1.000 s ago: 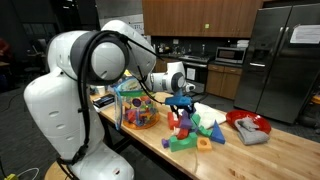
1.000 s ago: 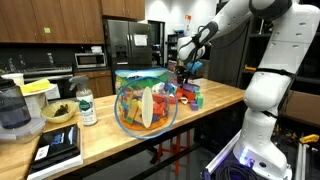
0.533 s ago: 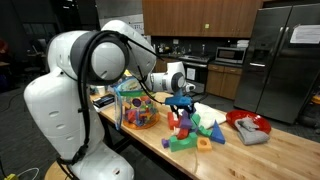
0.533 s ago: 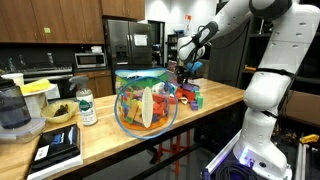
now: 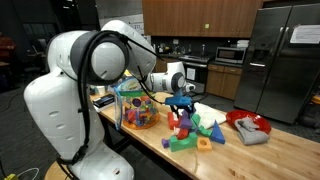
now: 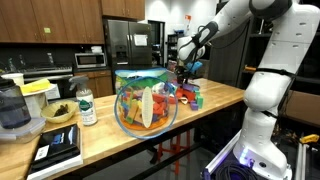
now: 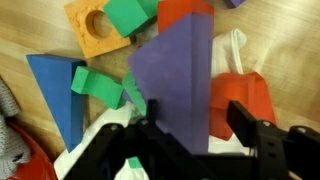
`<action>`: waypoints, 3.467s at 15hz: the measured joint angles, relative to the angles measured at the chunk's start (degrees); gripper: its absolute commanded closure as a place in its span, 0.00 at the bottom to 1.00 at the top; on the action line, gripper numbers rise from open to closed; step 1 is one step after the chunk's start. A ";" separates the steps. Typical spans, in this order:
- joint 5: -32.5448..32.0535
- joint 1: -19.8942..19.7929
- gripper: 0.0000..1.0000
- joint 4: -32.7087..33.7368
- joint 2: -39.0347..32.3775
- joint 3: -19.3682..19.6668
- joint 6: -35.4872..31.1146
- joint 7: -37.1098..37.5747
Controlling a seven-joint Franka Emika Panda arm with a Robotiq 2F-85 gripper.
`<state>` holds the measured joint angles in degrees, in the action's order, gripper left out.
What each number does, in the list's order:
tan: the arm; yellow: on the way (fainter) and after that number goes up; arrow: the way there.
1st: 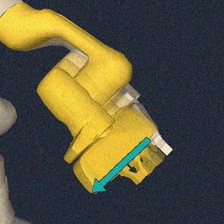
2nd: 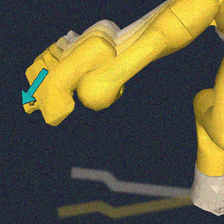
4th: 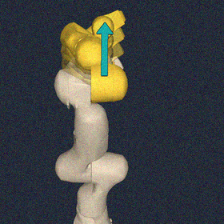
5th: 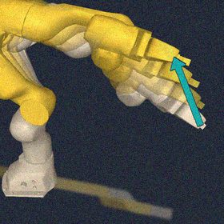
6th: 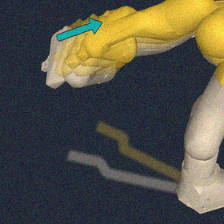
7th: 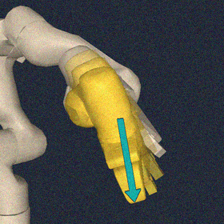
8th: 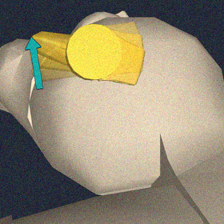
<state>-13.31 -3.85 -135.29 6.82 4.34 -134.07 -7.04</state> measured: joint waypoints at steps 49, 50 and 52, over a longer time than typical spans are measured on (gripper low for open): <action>0.00 0.00 0.07 -0.02 0.00 0.00 -0.04 0.00; 0.00 0.00 0.06 -0.02 0.00 0.00 -0.04 0.00; 0.01 0.01 0.00 -0.02 -0.01 -0.09 -0.02 0.00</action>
<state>-13.30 -3.84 -135.31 6.81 4.25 -134.09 -7.05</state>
